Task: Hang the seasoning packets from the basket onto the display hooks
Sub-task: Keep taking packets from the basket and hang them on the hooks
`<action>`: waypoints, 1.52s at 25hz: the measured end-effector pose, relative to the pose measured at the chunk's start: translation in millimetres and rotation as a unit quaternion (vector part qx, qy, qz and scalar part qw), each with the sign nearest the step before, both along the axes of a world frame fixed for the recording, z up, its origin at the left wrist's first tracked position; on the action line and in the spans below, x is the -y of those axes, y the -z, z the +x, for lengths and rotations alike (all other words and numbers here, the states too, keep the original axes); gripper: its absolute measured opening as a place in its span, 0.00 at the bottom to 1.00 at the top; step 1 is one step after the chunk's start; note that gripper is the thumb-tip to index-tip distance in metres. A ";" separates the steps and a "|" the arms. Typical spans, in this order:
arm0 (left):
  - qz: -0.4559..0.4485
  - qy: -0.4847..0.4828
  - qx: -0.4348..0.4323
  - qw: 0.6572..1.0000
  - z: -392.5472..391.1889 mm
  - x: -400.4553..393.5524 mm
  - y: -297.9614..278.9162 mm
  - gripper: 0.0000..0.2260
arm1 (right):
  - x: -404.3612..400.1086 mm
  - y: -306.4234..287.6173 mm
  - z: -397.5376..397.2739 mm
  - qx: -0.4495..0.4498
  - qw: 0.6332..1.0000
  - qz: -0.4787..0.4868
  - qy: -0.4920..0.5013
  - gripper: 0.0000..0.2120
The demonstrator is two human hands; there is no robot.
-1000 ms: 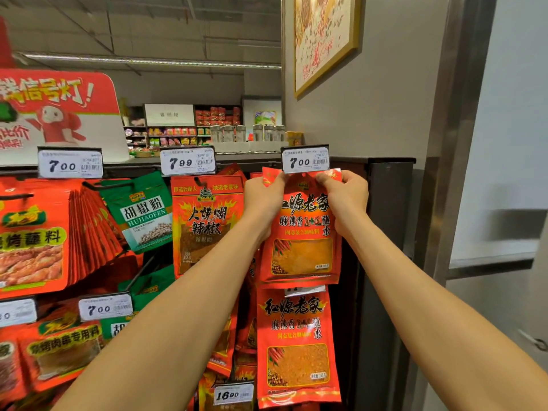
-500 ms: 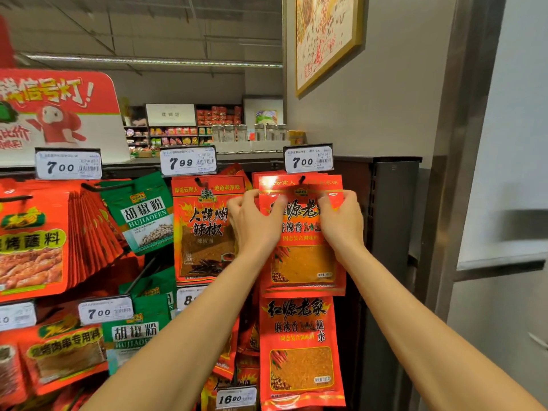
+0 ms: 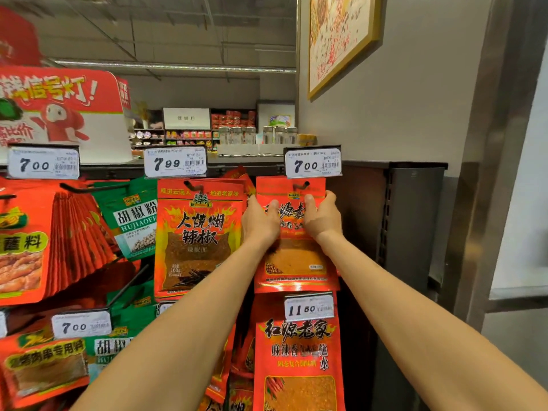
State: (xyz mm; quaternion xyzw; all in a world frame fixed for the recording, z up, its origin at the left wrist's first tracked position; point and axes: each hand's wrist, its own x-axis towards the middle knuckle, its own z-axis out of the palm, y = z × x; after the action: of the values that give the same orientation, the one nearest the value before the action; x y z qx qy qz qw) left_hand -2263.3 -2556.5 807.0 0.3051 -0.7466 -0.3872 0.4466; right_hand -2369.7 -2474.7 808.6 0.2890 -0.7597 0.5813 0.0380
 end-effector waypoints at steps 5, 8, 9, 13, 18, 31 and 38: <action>-0.004 0.011 0.015 1.000 -3.6 4.8 0.9 0.30 | 0.9 3.6 -8.6 0.013 0.999 -0.023 -0.036 0.27; -0.009 0.045 0.014 0.999 15.4 -2.3 5.8 0.30 | -13.4 10.3 3.4 0.043 0.998 -0.034 -0.012 0.30; -0.011 0.057 0.019 0.998 25.5 -6.2 6.5 0.29 | -22.9 13.2 11.4 0.036 0.999 -0.039 0.007 0.30; 0.015 0.134 -0.017 0.991 88.1 -19.9 2.9 0.23 | -70.8 16.4 51.8 -0.010 0.986 -0.143 0.079 0.15; 0.171 0.231 -0.083 0.954 212.1 -20.3 19.3 0.13 | -112.1 39.0 151.6 0.106 0.975 -0.191 -0.046 0.09; 0.439 0.075 0.041 0.894 407.1 1.8 274.6 0.09 | -98.7 295.5 316.3 0.451 0.889 -0.020 -0.077 0.13; 0.529 -0.026 0.227 0.817 469.3 -1.8 455.3 0.07 | -93.6 476.6 403.6 0.548 0.823 0.147 -0.022 0.09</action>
State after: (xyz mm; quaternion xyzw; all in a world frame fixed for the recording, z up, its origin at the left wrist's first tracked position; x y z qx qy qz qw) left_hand -1794.0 -2554.7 351.7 0.5932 -0.4992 -0.6300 0.0442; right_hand -1966.1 -2381.1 332.1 -0.0581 -0.7254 0.5257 -0.4406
